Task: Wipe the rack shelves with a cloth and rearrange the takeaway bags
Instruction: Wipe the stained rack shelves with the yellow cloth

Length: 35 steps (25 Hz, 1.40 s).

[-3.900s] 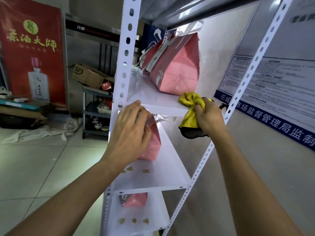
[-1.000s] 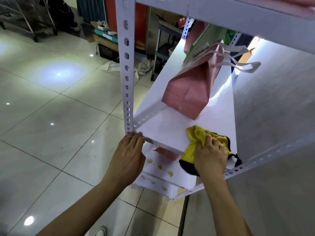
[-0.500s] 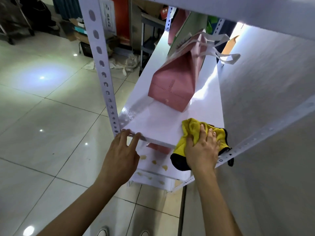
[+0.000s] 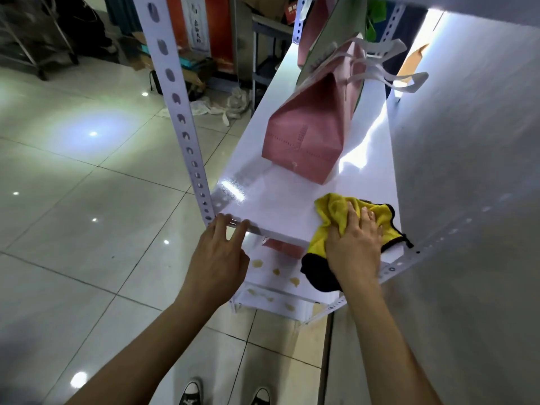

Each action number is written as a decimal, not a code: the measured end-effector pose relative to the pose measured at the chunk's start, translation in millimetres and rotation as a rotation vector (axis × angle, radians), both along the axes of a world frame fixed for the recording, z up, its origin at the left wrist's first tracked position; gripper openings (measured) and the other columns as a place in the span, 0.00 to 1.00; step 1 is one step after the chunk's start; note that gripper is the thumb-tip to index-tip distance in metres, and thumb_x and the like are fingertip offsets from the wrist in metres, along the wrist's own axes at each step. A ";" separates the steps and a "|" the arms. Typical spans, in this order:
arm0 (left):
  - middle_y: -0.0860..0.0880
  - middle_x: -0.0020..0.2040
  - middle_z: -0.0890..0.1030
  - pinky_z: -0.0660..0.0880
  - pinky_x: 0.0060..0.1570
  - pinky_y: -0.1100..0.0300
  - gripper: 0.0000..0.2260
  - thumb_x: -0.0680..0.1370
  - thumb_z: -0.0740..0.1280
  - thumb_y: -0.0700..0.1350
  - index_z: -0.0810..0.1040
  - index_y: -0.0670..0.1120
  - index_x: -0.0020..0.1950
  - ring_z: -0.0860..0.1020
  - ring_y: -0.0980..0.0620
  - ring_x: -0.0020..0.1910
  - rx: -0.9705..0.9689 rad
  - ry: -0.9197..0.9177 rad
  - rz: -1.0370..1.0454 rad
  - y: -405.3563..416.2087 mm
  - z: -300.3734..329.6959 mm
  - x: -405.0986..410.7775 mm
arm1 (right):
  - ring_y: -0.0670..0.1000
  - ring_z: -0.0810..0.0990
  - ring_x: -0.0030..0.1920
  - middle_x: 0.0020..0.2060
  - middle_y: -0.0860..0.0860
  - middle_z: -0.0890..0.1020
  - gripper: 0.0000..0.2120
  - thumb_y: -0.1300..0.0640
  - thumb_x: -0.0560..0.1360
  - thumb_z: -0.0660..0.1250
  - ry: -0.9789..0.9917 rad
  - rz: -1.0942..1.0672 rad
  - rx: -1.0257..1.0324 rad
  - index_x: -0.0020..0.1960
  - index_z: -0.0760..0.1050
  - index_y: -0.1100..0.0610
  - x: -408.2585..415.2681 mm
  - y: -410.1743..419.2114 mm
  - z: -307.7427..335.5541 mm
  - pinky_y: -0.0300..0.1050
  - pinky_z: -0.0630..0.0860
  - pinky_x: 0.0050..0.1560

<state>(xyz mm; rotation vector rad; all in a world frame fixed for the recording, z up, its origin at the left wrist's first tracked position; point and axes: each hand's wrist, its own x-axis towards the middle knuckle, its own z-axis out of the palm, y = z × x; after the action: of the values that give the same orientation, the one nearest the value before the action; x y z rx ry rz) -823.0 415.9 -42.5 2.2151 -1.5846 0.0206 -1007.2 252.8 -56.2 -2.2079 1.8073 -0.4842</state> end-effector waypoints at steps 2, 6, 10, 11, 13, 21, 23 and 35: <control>0.37 0.65 0.75 0.76 0.58 0.46 0.24 0.73 0.70 0.36 0.75 0.42 0.69 0.76 0.38 0.61 -0.019 0.006 -0.018 0.8 2.6 -0.3 | 0.59 0.60 0.79 0.77 0.58 0.66 0.27 0.49 0.81 0.59 -0.041 0.117 -0.084 0.78 0.64 0.56 4.6 38.7 -5.9 0.57 0.51 0.80; 0.41 0.58 0.77 0.75 0.49 0.51 0.18 0.76 0.66 0.34 0.74 0.40 0.66 0.78 0.40 0.53 -0.059 0.062 0.005 1.3 4.3 3.9 | 0.54 0.59 0.79 0.77 0.52 0.66 0.26 0.49 0.82 0.59 -0.063 0.459 -0.067 0.78 0.64 0.53 53.6 48.0 1.7 0.53 0.51 0.80; 0.43 0.45 0.77 0.67 0.36 0.57 0.14 0.76 0.66 0.30 0.72 0.39 0.60 0.75 0.44 0.36 -0.103 0.139 0.045 1.2 2.0 4.1 | 0.52 0.56 0.80 0.78 0.49 0.64 0.25 0.49 0.83 0.57 -0.010 0.622 -0.046 0.79 0.61 0.51 100.9 28.5 12.8 0.49 0.48 0.79; 0.44 0.45 0.77 0.66 0.36 0.57 0.14 0.76 0.66 0.31 0.72 0.40 0.59 0.74 0.44 0.36 -0.101 0.141 0.051 0.8 1.2 4.1 | 0.51 0.56 0.80 0.78 0.49 0.63 0.25 0.49 0.82 0.57 -0.023 0.625 -0.038 0.79 0.62 0.51 100.5 30.3 13.5 0.49 0.49 0.79; 0.45 0.46 0.77 0.69 0.36 0.56 0.14 0.74 0.68 0.31 0.73 0.41 0.57 0.75 0.45 0.38 -0.083 0.109 0.052 -0.8 0.4 3.8 | 0.51 0.57 0.79 0.78 0.48 0.64 0.26 0.48 0.82 0.57 -0.049 0.541 -0.030 0.79 0.62 0.49 79.4 41.4 10.0 0.51 0.51 0.79; 0.42 0.60 0.78 0.74 0.55 0.51 0.13 0.76 0.64 0.39 0.79 0.42 0.59 0.76 0.43 0.57 -0.078 -0.065 -0.127 -37.5 -2.2 -12.9 | 0.56 0.52 0.81 0.80 0.56 0.57 0.27 0.50 0.83 0.55 -0.010 -0.086 0.092 0.81 0.57 0.53 2.6 -50.8 9.2 0.55 0.46 0.80; 0.43 0.60 0.79 0.74 0.56 0.51 0.14 0.76 0.62 0.42 0.80 0.44 0.60 0.77 0.44 0.57 -0.059 -0.051 -0.166 -47.4 -4.0 -13.4 | 0.56 0.50 0.81 0.81 0.56 0.56 0.27 0.50 0.83 0.54 -0.023 -0.130 0.111 0.81 0.56 0.53 10.6 -97.2 15.4 0.55 0.43 0.80; 0.46 0.69 0.77 0.75 0.65 0.46 0.22 0.77 0.58 0.43 0.77 0.48 0.70 0.73 0.43 0.70 -0.043 0.037 -0.169 -38.2 -15.0 -11.9 | 0.56 0.51 0.81 0.79 0.56 0.59 0.25 0.52 0.81 0.55 -0.112 -0.319 0.114 0.77 0.63 0.53 51.6 -272.1 28.8 0.55 0.45 0.80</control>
<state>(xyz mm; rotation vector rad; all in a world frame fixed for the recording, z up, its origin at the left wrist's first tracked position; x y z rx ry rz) -834.9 377.7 -57.5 2.0311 -1.7292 -0.0346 -955.6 -19.3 -27.4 -1.7887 2.0789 -0.5385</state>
